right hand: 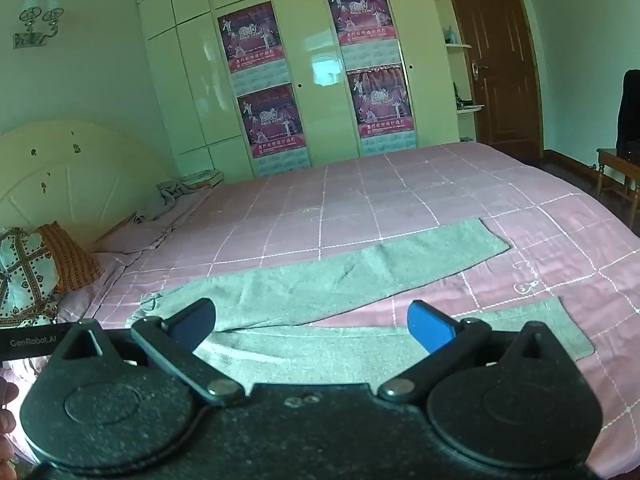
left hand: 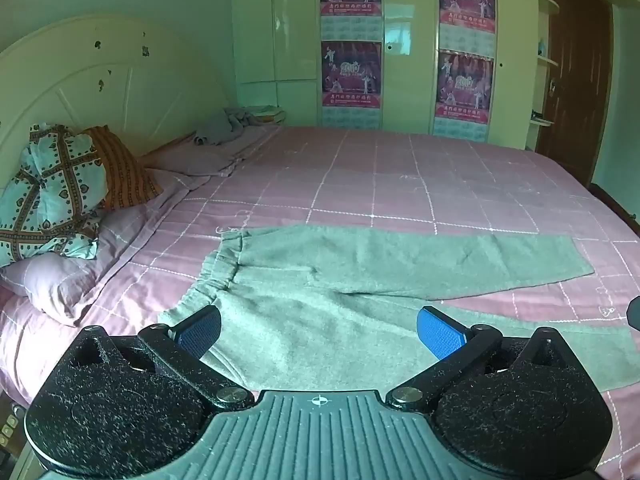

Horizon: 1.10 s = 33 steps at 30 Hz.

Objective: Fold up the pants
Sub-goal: 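Move both tools toward the grey sweatpants lying on the bed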

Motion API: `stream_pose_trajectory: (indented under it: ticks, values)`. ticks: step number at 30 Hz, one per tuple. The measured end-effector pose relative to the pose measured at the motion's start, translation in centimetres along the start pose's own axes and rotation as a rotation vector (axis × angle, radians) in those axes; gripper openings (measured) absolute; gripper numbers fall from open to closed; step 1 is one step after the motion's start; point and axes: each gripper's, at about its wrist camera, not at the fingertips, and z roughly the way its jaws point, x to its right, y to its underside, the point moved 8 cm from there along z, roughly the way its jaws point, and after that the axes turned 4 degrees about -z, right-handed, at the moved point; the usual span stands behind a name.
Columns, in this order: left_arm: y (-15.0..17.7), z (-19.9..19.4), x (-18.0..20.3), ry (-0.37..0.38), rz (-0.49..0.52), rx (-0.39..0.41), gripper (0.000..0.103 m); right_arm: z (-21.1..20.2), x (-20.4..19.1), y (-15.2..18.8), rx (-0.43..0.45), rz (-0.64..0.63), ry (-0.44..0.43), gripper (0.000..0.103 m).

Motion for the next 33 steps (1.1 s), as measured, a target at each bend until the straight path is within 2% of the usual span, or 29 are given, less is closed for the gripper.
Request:
stream_pose_trajectory:
  ticks: [11,17,33]
  values:
    - [0.8,1.2,-0.5,-0.005,-0.020,-0.008,0.103,0.5,-1.1,0.3,-0.013,-0.027,-0.009,0.103]
    - [1.2,1.3,0.1,0.017,-0.014,-0.010,0.103,0.6,-0.8,0.2,0.034,-0.072,0.008,0.103]
    - [2.4,1.5,2.4,0.052,0.054,-0.021,0.103,0.3,0.0,0.9,-0.022,-0.023,0.017,0.103]
